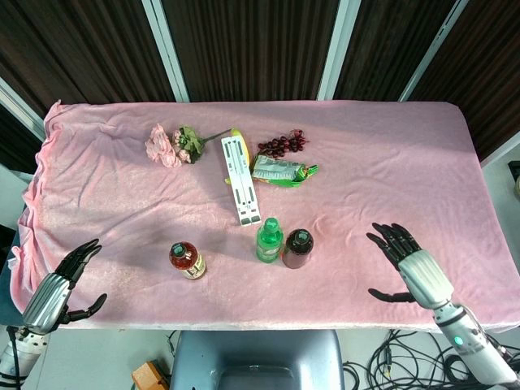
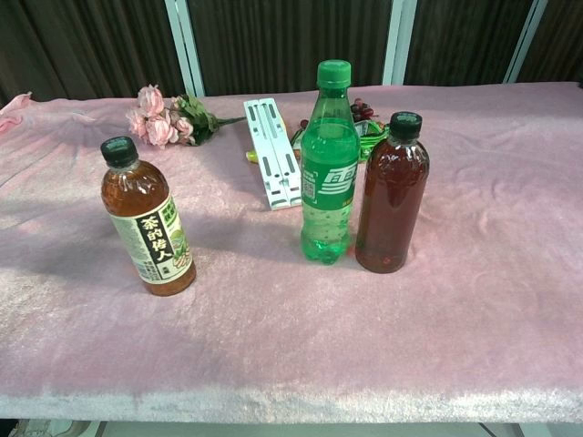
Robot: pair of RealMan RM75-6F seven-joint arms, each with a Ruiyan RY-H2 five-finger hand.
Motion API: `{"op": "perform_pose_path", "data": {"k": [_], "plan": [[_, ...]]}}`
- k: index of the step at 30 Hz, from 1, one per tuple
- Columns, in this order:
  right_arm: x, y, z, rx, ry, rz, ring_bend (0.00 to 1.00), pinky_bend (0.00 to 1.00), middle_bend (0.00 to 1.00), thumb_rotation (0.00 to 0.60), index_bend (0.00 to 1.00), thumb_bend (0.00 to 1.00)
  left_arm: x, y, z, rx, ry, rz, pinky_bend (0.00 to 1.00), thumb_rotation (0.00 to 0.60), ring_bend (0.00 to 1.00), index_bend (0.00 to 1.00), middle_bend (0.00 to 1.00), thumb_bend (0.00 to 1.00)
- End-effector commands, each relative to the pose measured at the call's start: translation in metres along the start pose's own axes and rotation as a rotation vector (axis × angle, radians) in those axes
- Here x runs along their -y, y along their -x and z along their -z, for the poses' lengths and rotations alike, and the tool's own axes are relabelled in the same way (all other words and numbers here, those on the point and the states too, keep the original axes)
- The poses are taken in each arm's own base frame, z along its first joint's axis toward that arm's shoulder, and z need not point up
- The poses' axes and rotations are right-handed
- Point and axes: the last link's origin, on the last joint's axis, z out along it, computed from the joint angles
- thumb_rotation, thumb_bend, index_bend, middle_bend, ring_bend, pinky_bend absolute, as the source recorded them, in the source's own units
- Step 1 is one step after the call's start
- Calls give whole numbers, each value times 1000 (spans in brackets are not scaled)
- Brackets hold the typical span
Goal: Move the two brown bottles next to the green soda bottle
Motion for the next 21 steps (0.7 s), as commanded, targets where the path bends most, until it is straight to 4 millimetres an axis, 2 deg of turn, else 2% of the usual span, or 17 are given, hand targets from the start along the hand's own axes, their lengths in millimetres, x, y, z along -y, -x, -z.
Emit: {"op": "perform_pose_path", "data": {"k": [1, 6, 9, 15, 21], "plan": [[2, -5, 26, 3, 21, 55, 0, 65, 0, 600, 0, 274, -5, 37, -20, 17, 106, 285, 96, 600, 0, 0, 0, 330], [9, -10, 35, -7, -4, 38, 0, 53, 0, 600, 0, 273, -14, 68, -46, 28, 91, 433, 86, 600, 0, 0, 0, 325], [9, -11, 38, -1, -5, 40, 0, 50, 0, 600, 0, 273, -17, 78, -58, 42, 72, 434, 87, 600, 0, 0, 0, 324], [10, -11, 39, 19, -12, 26, 0, 47, 0, 600, 0, 273, -22, 96, -78, 77, 37, 403, 92, 600, 0, 0, 0, 324], [10, -13, 40, 19, -16, 22, 0, 45, 0, 600, 0, 273, -24, 104, -87, 83, 18, 427, 114, 600, 0, 0, 0, 326]]}}
